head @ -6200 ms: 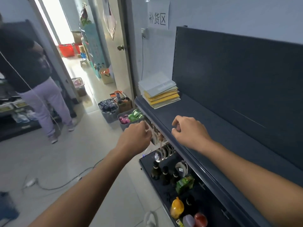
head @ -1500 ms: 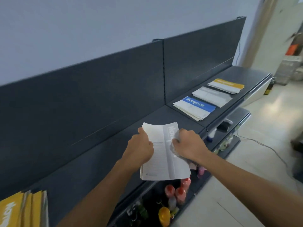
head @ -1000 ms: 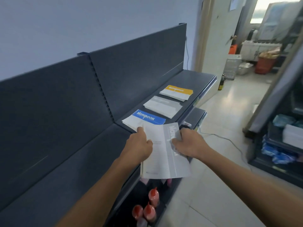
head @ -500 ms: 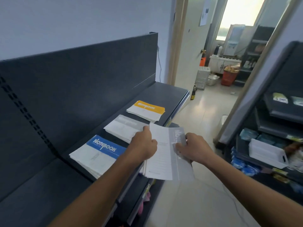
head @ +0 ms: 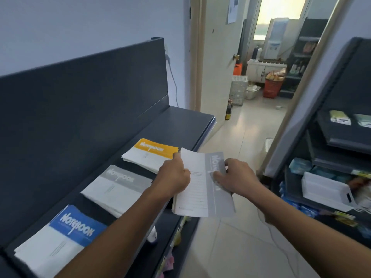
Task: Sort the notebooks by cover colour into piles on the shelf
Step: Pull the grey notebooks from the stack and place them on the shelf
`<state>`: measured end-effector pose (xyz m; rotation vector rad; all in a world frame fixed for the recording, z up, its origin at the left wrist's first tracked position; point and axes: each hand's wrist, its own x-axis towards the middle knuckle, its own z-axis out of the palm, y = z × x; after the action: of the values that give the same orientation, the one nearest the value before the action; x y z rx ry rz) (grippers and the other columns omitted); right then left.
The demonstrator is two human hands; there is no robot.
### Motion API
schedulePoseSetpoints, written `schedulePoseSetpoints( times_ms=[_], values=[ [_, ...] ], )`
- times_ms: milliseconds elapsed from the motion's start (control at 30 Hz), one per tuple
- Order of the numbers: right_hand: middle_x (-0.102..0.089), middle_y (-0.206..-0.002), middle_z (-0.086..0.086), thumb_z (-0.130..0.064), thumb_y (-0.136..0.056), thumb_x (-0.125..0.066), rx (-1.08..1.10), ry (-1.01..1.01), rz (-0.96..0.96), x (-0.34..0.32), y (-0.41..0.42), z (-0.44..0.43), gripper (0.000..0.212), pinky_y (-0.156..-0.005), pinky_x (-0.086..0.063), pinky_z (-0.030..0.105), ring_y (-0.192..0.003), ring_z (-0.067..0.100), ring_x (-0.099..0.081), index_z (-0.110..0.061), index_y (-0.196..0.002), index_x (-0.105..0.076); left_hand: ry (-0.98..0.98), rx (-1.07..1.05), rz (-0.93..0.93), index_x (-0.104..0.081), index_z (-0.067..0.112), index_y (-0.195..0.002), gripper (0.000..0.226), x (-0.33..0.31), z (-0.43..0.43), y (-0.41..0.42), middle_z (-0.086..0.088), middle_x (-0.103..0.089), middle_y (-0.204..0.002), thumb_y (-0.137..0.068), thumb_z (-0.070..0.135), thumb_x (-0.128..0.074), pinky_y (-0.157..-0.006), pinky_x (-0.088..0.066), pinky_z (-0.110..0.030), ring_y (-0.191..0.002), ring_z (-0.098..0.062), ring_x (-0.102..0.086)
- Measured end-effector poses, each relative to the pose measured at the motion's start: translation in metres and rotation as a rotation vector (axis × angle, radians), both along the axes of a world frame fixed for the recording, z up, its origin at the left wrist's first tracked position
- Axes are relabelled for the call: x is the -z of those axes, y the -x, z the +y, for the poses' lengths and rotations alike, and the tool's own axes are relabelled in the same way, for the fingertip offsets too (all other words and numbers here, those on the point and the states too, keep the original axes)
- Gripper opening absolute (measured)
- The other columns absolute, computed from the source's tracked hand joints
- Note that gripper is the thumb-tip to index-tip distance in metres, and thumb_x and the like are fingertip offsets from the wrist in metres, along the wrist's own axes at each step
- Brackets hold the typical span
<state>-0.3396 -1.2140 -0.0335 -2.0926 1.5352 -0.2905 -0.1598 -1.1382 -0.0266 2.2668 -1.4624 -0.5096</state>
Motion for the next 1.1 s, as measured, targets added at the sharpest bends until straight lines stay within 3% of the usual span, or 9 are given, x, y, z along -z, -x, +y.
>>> schedulePoseSetpoints(
  times_ms=[167, 400, 600, 733, 833, 1100],
  values=[
    [-0.068, -0.095, 0.000, -0.040, -0.087, -0.064, -0.037, -0.035, -0.053, 0.004, 0.022, -0.080, 0.032, -0.073, -0.062, 0.039, -0.081, 0.018, -0.068, -0.018, -0.110, -0.060, -0.043, -0.041, -0.024, -0.042, 0.012, -0.131, 0.037, 0.001, -0.073, 0.027, -0.012, -0.062, -0.124, -0.098, 0.025, -0.051, -0.087, -0.053, -0.042, -0.106, -0.032, -0.061],
    [-0.069, -0.093, 0.000, -0.039, -0.087, -0.064, -0.101, -0.063, -0.081, 0.007, 0.044, -0.184, 0.030, -0.074, -0.061, 0.041, -0.079, 0.021, -0.069, -0.017, -0.106, -0.063, -0.050, -0.159, -0.085, -0.044, 0.013, -0.126, 0.033, -0.002, -0.164, 0.058, -0.014, -0.062, -0.121, -0.096, 0.026, -0.051, -0.091, -0.052, -0.047, -0.105, -0.034, -0.059],
    [-0.069, -0.095, 0.000, -0.033, -0.086, -0.065, -0.213, -0.089, -0.162, 0.006, 0.021, -0.241, 0.025, -0.074, -0.062, 0.043, -0.082, 0.023, -0.069, -0.018, -0.106, -0.063, -0.014, -0.305, -0.086, -0.043, 0.013, -0.131, 0.037, -0.001, -0.206, 0.047, -0.012, -0.061, -0.118, -0.097, 0.023, -0.052, -0.078, -0.051, -0.039, -0.102, -0.031, -0.059],
    [-0.069, -0.093, -0.002, -0.028, -0.086, -0.064, -0.295, -0.062, -0.153, 0.010, -0.014, -0.274, 0.023, -0.066, -0.061, 0.036, -0.079, 0.020, -0.068, -0.017, -0.107, -0.064, -0.018, -0.382, -0.089, -0.042, 0.012, -0.131, 0.037, 0.006, -0.227, 0.022, -0.014, -0.060, -0.118, -0.096, 0.021, -0.050, -0.073, -0.047, -0.038, -0.099, -0.031, -0.058],
    [-0.067, -0.094, -0.005, -0.029, -0.088, -0.064, -0.352, -0.025, -0.119, 0.018, -0.043, -0.297, 0.023, -0.053, -0.048, 0.023, -0.076, 0.017, -0.064, -0.018, -0.108, -0.064, -0.037, -0.441, -0.091, -0.040, 0.012, -0.133, 0.039, 0.016, -0.245, 0.000, -0.013, -0.059, -0.116, -0.097, 0.021, -0.050, -0.063, -0.041, -0.035, -0.088, -0.027, -0.053],
    [-0.064, -0.092, -0.006, -0.031, -0.088, -0.062, -0.443, 0.065, -0.003, 0.034, -0.117, -0.372, 0.019, -0.054, -0.036, 0.025, -0.077, 0.018, -0.057, -0.021, -0.104, -0.063, 0.000, -0.551, -0.001, -0.045, 0.016, -0.131, 0.040, 0.040, -0.304, -0.059, -0.007, -0.060, -0.110, -0.095, 0.023, -0.060, -0.057, -0.043, -0.032, -0.090, -0.025, -0.058]
  ],
)
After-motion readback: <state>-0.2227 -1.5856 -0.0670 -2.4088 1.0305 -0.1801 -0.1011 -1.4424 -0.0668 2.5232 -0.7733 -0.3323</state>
